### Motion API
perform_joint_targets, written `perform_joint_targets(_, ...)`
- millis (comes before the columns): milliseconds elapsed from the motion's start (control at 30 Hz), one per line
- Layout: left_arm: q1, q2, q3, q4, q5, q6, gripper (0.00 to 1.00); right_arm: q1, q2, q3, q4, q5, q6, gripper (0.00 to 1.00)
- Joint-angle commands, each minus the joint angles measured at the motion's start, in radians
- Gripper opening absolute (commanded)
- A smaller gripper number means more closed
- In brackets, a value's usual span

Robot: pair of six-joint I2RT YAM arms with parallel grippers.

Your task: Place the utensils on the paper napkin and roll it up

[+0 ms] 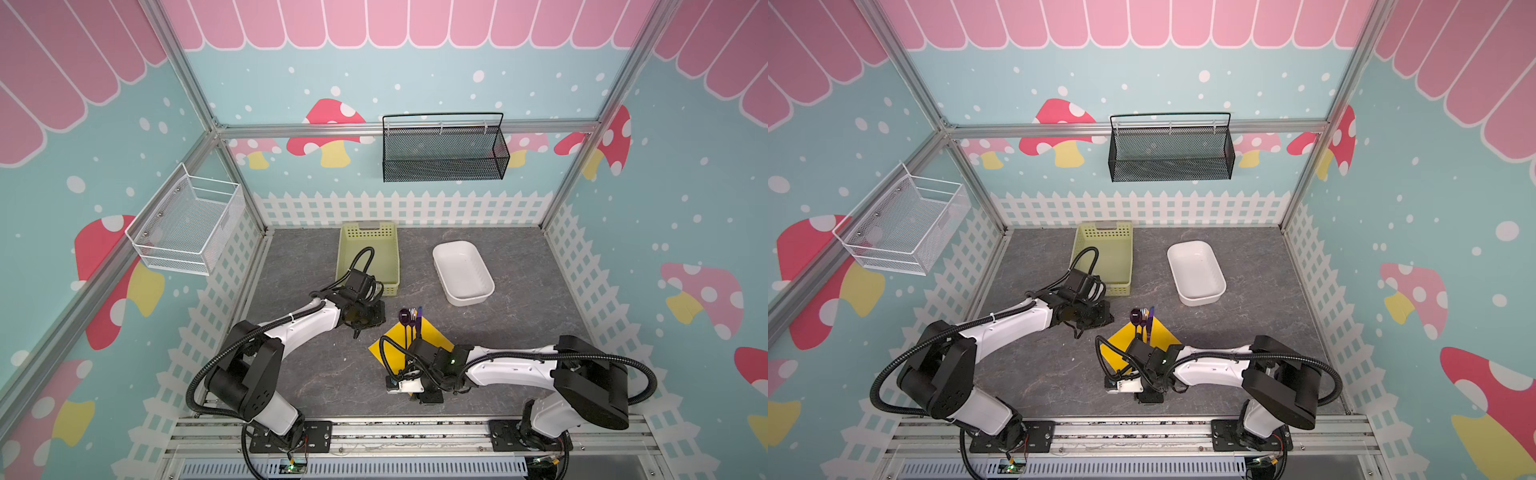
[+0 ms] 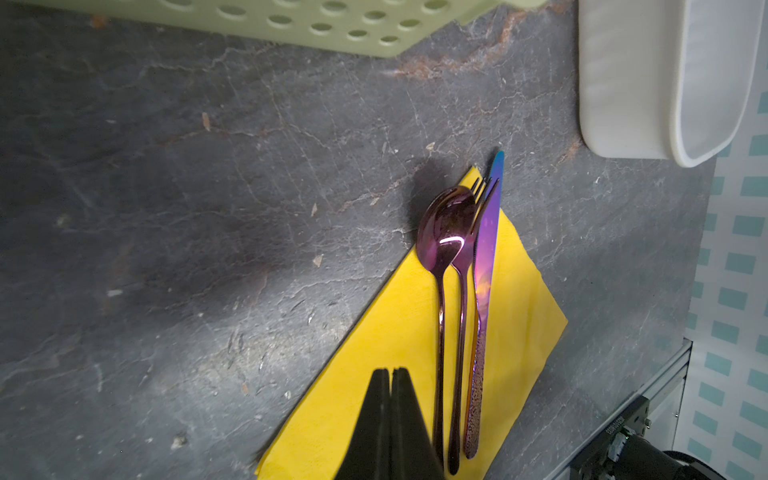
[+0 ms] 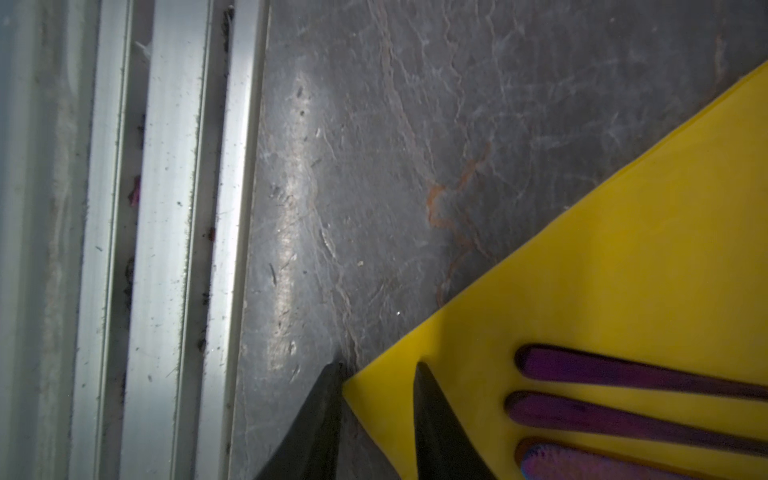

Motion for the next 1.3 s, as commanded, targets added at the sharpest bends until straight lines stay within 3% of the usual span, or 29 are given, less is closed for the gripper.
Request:
perform_joint_targets(0,0.008,-0.018,-0.01,-0.009,0.0,-0.006,0.0,0.008,0.007,0.004,-0.012,0.037,-0.009,0.22)
perform_joint_targets(200,0.007,-0.018,-0.009,-0.009,0.001,-0.007,0.0,0.008,-0.058,0.008,0.001,0.038,-0.008,0.09)
perform_joint_targets(533,0.006,-0.026,-0.012,-0.01,0.013,-0.007,0.0,0.002,-0.095,0.032,-0.012,0.075,-0.006,0.0)
perform_joint_targets(1267,0.006,-0.028,-0.009,-0.021,0.007,0.001,0.0,-0.119,-0.081,0.07,0.01,0.086,-0.024,0.0)
